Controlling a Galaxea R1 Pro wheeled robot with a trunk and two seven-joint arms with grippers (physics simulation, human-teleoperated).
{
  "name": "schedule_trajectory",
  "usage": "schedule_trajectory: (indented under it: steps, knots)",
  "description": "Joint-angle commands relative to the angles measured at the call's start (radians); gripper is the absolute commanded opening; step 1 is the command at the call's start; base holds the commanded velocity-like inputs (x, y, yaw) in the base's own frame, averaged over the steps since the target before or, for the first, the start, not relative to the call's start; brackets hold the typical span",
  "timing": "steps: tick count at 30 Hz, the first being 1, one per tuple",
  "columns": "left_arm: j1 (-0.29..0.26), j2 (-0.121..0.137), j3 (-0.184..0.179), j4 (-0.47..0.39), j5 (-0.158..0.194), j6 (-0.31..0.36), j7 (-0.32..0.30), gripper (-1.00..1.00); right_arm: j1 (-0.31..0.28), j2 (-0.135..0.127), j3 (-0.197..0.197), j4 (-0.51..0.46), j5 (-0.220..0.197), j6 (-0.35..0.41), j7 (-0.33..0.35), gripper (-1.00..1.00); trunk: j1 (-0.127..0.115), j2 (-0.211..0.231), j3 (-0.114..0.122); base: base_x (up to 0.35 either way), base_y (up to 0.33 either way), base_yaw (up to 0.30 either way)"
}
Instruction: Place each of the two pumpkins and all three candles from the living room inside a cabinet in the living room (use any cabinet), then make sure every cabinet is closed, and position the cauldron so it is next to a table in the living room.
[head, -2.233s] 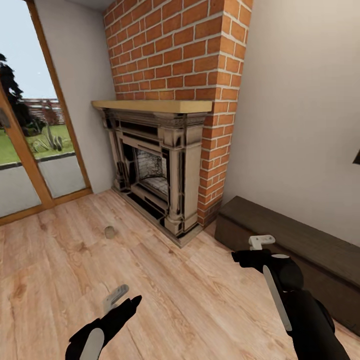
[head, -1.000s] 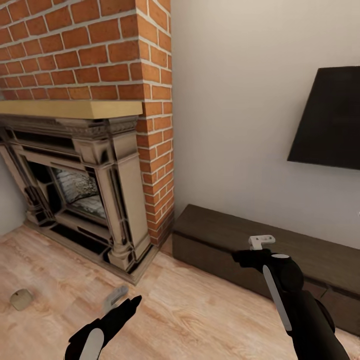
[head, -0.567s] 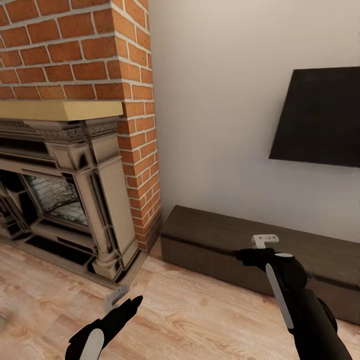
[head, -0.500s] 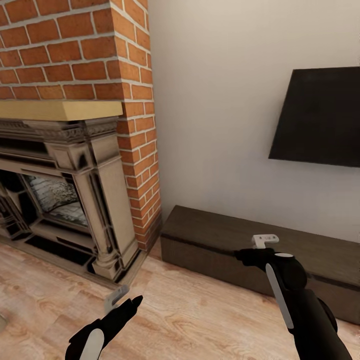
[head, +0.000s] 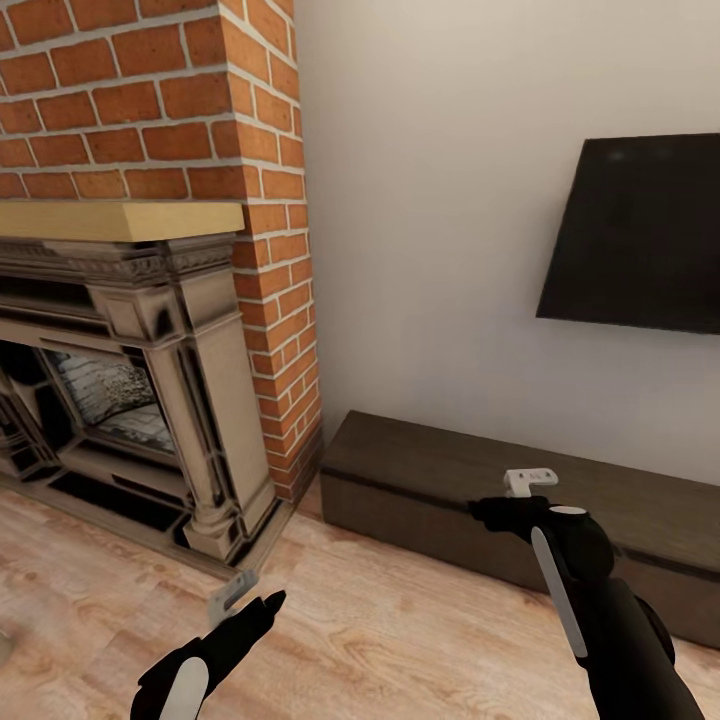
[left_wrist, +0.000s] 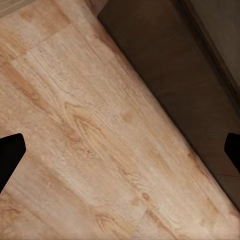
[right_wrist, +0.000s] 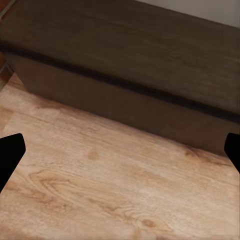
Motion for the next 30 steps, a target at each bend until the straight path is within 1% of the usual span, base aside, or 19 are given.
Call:
schedule_trajectory:
  steps: [1,5,10,18,21,25,26,30]
  knots:
    - [-0.001,-0.001,0.001,-0.002,0.01,0.005,0.008,1.0,-0.001,0.0,0.001,-0.001,0.001,0.005,0.001,1.0,0.0,-0.001,-0.001,0.033,0.0,-0.004]
    - [-0.001,0.0,-0.001,-0.002,0.01,0.004,0.008,1.0,-0.001,0.0,0.001,-0.001,0.001,0.005,0.001,1.0,0.0,-0.001,-0.001,0.139,0.0,-0.002]
    - [-0.001,0.0,-0.003,-0.002,0.009,0.004,0.008,1.0,-0.001,0.001,0.001,-0.001,0.001,0.006,0.001,1.0,0.0,-0.001,-0.001,0.271,0.0,-0.039]
    - [-0.001,0.0,0.002,0.001,0.01,0.004,0.007,1.0,-0.003,0.002,0.0,-0.001,0.001,0.006,0.001,1.0,0.0,-0.001,-0.001,0.321,0.0,-0.224]
    - [-0.001,0.0,0.004,0.002,0.01,0.004,0.007,1.0,-0.003,0.011,-0.013,-0.001,0.001,0.008,0.001,1.0,0.0,-0.001,-0.001,0.238,0.0,-0.289]
    - [-0.001,0.002,0.008,-0.003,0.01,0.005,0.007,1.0,-0.005,0.017,-0.044,-0.001,-0.003,0.012,0.001,1.0,0.0,-0.001,-0.001,0.09,0.0,-0.296]
    - [-0.001,0.003,0.015,-0.009,0.011,0.008,0.007,1.0,-0.007,0.019,-0.064,-0.002,-0.006,0.015,0.001,1.0,0.0,-0.001,-0.001,0.04,0.0,-0.298]
    - [-0.001,0.005,0.048,-0.023,0.011,0.016,0.009,1.0,-0.014,0.027,-0.11,-0.001,-0.022,0.022,0.001,1.0,0.0,-0.001,-0.001,0.024,0.0,-0.299]
